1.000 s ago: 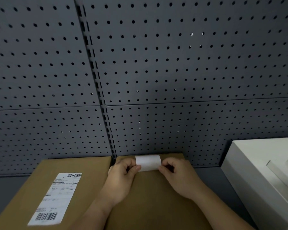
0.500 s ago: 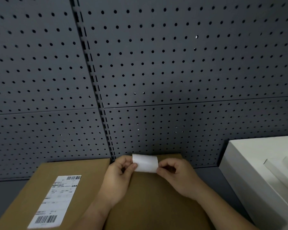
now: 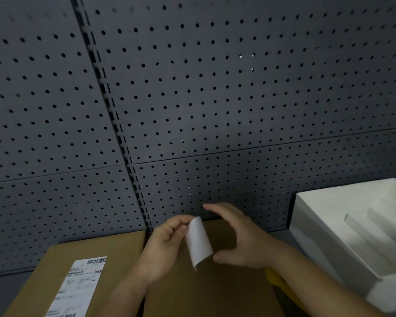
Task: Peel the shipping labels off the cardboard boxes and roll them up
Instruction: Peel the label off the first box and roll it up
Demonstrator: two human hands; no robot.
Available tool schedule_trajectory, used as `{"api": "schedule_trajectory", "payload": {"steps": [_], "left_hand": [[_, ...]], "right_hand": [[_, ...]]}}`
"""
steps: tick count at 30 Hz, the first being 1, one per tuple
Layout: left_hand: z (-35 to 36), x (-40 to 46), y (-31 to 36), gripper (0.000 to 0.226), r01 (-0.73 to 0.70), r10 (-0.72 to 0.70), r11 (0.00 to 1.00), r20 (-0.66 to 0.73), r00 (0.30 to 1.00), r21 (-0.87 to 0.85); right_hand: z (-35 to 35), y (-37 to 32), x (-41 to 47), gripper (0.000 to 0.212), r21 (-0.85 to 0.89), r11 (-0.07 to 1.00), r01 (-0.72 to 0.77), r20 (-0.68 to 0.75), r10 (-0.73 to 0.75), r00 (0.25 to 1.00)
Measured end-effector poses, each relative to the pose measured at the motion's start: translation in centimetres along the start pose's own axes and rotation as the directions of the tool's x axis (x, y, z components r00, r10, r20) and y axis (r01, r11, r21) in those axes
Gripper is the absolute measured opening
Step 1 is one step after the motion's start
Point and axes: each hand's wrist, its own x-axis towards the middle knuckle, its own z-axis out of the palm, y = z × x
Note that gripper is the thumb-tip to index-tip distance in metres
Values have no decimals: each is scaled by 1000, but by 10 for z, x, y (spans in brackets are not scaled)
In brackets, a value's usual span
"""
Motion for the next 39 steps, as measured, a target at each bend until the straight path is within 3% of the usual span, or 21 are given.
{"api": "schedule_trajectory", "payload": {"steps": [4,13,16,18,26,29,33,39], "left_hand": [[15,1,15,32,-38,37,999,83,996,9],[49,3,29,28,-77,109,985,210,972,-153],[58,9,26,72,-167,142,985,352,925,41],[69,12,32,89,-217,145,968,420,896,129],[103,34,36,93,-256,149,942,418,896,215],[112,48,31,94,-273,150,922,394,907,276],[127,59,28,101,-296,141,883,396,907,364],[145,63,31,117,-270,115,878,375,920,395]], "right_hand": [[-8,-1,-14,95,-120,993,1,-13,-2,1000],[-23,20,-55,81,-13,994,-107,-194,102,976],[-30,26,-69,76,-7,992,-127,-243,122,962],[-33,33,-76,78,-16,988,-154,-282,143,949],[-35,55,-112,108,138,945,-296,-320,325,890],[-17,69,-123,96,101,906,-412,-330,421,845],[3,90,-125,60,-55,843,-535,-337,488,805],[16,109,-116,45,-125,771,-625,-242,587,773]]}}
